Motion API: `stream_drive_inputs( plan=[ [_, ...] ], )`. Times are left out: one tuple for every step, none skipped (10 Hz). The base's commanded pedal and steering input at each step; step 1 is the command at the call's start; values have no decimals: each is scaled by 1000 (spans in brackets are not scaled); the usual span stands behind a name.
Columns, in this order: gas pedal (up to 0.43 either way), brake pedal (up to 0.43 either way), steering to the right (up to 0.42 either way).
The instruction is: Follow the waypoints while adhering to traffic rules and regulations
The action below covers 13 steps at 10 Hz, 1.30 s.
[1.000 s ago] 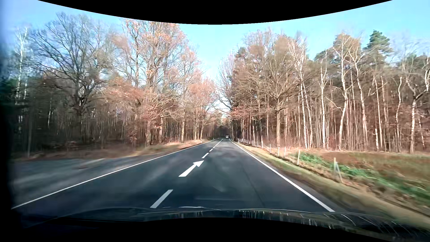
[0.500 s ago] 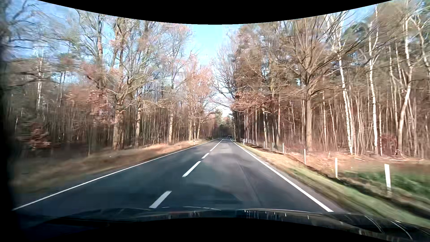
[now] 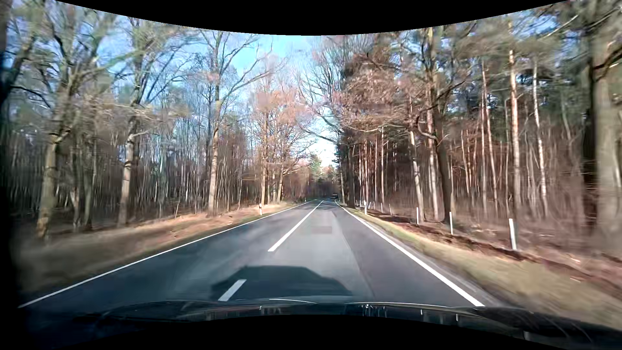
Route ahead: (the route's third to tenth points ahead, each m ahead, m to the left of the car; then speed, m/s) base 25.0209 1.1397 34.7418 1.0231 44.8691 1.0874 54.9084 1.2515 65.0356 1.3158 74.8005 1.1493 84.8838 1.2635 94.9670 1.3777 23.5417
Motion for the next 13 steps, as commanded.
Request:
stream_drive_inputs(
  plan=[
    [150,0,-1],
    [157,0,-1],
    [157,0,-1],
    [169,0,-1],
    [169,0,0],
    [177,0,0],
    [177,0,0],
    [177,0,1],
    [177,0,3],
    [177,0,3],
    [177,0,3],
    [177,0,3],
    [177,0,2]
  ],
)
